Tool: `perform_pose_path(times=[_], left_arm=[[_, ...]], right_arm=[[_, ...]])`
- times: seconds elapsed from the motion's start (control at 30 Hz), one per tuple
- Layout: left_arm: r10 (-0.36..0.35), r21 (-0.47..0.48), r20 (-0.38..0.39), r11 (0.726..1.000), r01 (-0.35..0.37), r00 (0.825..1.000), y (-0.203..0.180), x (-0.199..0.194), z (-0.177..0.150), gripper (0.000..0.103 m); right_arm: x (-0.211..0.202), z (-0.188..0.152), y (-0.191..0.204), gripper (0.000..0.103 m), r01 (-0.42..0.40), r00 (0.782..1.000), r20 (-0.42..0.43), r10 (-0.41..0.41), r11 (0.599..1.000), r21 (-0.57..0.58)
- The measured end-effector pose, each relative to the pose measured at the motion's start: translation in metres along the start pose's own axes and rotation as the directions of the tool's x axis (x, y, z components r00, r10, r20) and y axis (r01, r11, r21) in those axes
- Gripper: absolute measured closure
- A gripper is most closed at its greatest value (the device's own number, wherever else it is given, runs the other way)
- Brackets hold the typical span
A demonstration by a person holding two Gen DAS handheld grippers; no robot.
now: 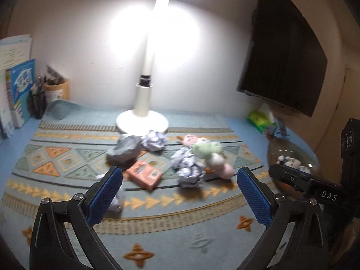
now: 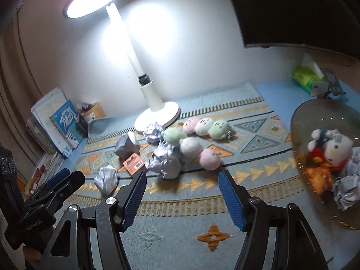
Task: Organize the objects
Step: 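Move both grippers back over the rug toward the paper balls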
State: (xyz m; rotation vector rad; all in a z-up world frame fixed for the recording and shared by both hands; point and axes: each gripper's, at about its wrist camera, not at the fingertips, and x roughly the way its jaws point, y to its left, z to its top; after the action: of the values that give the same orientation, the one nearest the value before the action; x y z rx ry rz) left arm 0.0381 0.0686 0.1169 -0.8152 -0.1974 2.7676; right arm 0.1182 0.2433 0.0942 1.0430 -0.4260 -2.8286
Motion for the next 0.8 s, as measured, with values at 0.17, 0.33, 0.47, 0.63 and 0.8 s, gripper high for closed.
perform_pose_path(times=[0.17,0.33,0.47,0.63,0.8], left_arm=[[0.114,-0.044,-0.071,0.992,-0.118,0.991,0.050,0.021,-0.029,0.001],[0.173,-0.037,-0.087,0.983,-0.177,0.981,0.061,0.034,-0.040,0.001],[0.161,-0.047,-0.083,0.985,-0.165,0.983,0.063,0.031,-0.043,0.001],[0.146,-0.037,-0.091,0.988,-0.150,0.985,0.062,0.032,-0.044,0.001],[0.120,-0.063,-0.104,0.990,-0.127,0.987,0.067,0.034,-0.044,0.001]], right_arm=[[0.045,-0.014,0.020,0.038,-0.018,0.997,-0.075,0.015,0.999,-0.038],[0.069,-0.021,0.027,0.038,-0.008,0.995,-0.095,0.002,0.998,-0.062],[0.079,-0.023,0.020,0.038,-0.002,0.993,-0.116,-0.003,0.999,-0.043],[0.079,-0.024,0.016,0.037,0.004,0.994,-0.113,-0.007,1.000,-0.027],[0.081,-0.024,0.019,0.037,0.017,0.992,-0.122,-0.021,0.999,-0.040]])
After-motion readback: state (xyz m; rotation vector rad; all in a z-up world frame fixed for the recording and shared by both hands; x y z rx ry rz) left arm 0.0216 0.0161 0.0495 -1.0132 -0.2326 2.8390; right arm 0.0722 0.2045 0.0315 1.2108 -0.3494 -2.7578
